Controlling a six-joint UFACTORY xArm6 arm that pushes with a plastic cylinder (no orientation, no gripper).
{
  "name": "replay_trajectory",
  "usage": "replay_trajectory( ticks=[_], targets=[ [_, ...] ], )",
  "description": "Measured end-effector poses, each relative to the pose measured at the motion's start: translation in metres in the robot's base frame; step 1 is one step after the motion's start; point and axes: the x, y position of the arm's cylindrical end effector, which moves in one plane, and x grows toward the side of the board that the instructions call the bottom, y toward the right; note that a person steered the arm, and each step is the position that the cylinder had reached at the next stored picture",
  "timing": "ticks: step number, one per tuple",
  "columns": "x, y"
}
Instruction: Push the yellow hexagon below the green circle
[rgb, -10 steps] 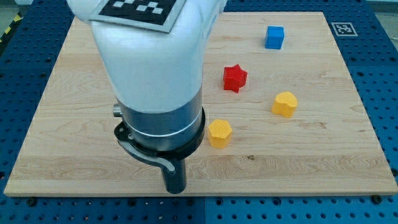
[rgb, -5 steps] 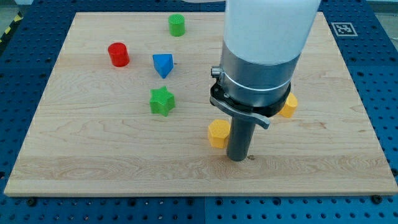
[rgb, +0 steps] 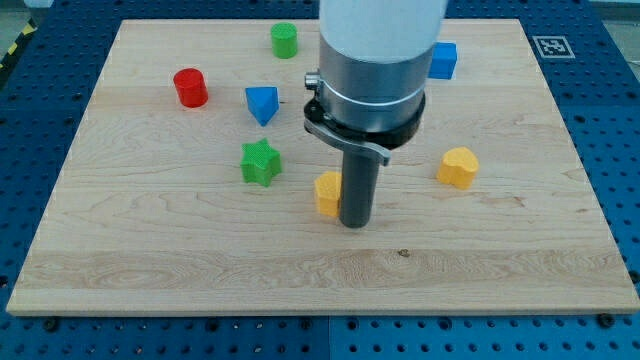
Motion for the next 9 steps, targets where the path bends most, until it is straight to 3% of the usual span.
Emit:
replay_trajectory(
  ticks=[5, 7, 9],
  targets=[
    [-0.088, -0.089],
    [-0.099, -0.049],
    [-0.166, -0.038]
  ],
)
